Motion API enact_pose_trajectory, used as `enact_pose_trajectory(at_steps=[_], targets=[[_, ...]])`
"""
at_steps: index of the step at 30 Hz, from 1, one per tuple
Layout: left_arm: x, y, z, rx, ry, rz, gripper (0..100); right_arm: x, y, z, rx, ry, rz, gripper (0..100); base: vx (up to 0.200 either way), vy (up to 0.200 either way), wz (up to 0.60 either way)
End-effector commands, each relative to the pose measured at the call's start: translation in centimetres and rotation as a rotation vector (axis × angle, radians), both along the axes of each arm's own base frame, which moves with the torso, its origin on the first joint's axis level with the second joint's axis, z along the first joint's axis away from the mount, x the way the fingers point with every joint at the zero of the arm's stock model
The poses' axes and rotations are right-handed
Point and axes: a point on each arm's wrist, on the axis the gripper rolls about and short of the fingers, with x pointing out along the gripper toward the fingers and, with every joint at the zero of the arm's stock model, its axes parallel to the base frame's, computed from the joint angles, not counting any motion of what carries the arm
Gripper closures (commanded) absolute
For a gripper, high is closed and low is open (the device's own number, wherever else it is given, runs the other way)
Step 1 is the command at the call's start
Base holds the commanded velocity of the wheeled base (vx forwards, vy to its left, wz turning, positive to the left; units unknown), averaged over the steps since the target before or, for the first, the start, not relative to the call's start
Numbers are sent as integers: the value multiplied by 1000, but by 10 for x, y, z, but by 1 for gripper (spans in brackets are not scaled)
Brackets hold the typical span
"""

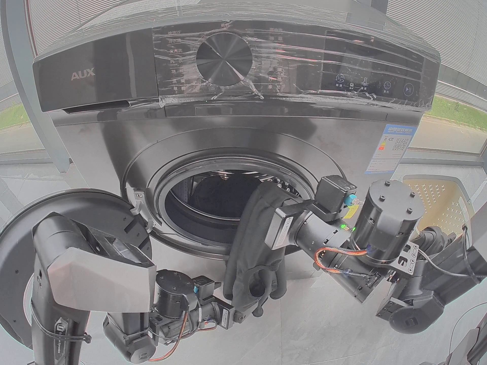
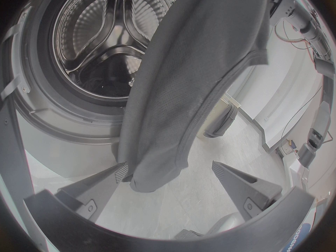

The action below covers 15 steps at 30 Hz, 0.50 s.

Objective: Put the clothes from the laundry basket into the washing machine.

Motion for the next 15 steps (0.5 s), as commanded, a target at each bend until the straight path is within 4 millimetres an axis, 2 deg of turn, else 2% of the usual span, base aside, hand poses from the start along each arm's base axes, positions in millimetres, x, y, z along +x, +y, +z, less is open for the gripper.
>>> enact_pose_trajectory(at_steps=[1, 7, 15], targets=[[11, -6, -16, 4, 5, 7, 0, -2, 1, 0, 0, 0, 6, 100, 0, 0, 0], [29, -11, -29, 0, -15, 29, 0, -4, 2, -1, 2, 1, 12, 100, 0, 0, 0], [37, -11, -38, 11, -27, 42, 0, -5, 2, -1, 2, 1, 14, 100, 0, 0, 0]])
